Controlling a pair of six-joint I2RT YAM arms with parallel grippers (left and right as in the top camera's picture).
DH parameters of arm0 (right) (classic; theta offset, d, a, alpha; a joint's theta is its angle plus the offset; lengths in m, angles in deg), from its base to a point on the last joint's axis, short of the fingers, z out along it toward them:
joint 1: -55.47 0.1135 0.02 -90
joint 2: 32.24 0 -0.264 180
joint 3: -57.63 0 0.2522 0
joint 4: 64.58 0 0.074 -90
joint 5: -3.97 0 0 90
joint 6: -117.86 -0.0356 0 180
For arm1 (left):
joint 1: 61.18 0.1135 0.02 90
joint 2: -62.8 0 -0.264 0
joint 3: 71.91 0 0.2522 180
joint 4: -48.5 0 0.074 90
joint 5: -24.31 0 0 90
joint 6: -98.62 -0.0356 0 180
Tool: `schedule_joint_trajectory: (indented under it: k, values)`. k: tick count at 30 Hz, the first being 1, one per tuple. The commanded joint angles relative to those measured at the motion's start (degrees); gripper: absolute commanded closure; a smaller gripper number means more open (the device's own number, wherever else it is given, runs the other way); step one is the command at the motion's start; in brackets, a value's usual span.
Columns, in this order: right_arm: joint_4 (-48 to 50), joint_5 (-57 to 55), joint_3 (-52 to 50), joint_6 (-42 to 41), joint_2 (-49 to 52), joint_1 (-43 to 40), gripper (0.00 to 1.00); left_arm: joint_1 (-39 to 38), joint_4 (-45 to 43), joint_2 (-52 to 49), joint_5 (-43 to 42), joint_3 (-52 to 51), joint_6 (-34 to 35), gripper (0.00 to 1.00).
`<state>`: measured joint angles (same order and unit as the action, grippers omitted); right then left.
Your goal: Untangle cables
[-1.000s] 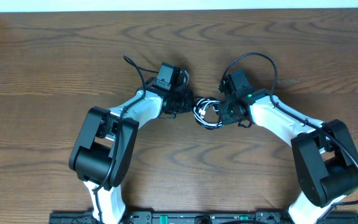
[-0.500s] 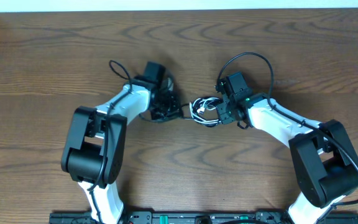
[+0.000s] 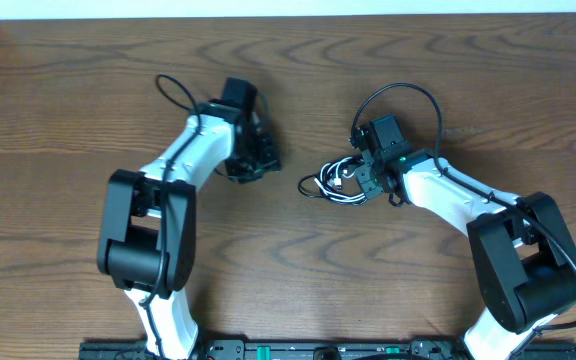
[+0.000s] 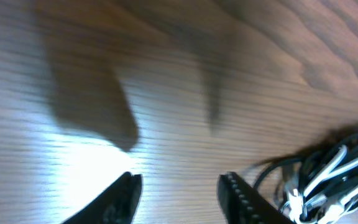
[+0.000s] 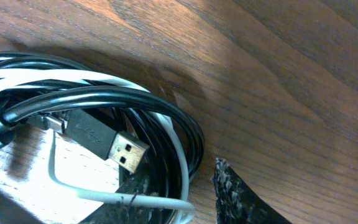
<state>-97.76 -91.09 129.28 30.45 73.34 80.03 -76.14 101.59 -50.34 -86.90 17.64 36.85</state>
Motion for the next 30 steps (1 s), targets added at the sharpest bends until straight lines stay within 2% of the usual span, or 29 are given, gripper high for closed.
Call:
schedule_joint_trajectory:
  k: [1, 4, 8, 12, 14, 18, 19, 22, 25, 30]
  values:
    - [-0.11, 3.13, -1.51, 2.86, 1.60, -0.35, 0.73, -3.04, -1.36, 0.48, 0.87, 0.68, -0.46, 0.51]
    - [-0.07, 4.85, -1.51, 3.52, 1.60, -0.35, 0.74, -5.57, -2.75, 0.22, 0.90, 0.68, 0.48, 0.44]
    - [-0.04, 4.87, -1.51, 3.50, 1.60, -0.35, 0.74, -8.09, -4.22, -0.94, 0.90, 0.57, 1.75, 0.41]
    - [-0.07, 4.85, -1.51, 3.50, 1.60, -0.37, 0.68, -9.27, -4.70, -3.67, 0.83, 0.57, 3.87, 0.41]
    - [-0.04, 4.85, -1.51, 3.50, 1.60, -0.37, 0.65, -9.64, -4.46, -4.96, -0.04, 0.57, 3.82, 0.48]
    - [0.17, 4.81, -1.51, 3.50, 1.60, -0.57, 0.60, -9.77, -3.02, -6.75, -1.90, 0.57, 3.41, 0.81]
    - [0.28, 4.81, -1.51, 3.50, 1.60, -0.63, 0.60, -9.75, -2.69, -6.75, -1.88, 0.57, 2.12, 0.92]
    - [0.66, 4.57, -1.51, 3.50, 1.60, -1.03, 0.67, -9.38, -2.19, -6.67, -1.55, 0.57, -1.09, 0.93]
    - [0.52, 4.57, -1.53, 3.50, 1.60, -2.01, 0.71, -8.37, -0.81, -6.49, 0.35, 0.59, -1.42, 0.93]
    - [0.37, 4.57, -1.53, 3.48, 1.60, -3.93, 0.73, -6.56, 2.12, -3.98, 7.30, 0.59, -1.42, 0.92]
